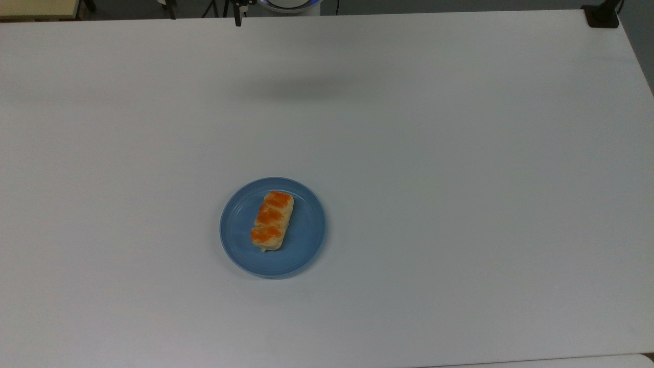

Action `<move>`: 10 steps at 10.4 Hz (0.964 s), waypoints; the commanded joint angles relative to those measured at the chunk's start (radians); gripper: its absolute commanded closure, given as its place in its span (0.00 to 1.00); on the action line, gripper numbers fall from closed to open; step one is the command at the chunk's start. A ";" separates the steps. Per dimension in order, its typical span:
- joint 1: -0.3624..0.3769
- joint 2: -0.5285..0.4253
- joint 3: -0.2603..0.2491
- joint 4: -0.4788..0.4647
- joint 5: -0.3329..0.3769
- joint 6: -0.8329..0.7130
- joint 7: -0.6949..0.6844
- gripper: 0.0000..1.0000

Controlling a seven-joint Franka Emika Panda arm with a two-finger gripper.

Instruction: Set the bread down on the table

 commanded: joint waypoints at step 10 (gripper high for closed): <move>0.018 0.001 -0.011 -0.019 -0.028 0.028 -0.020 0.00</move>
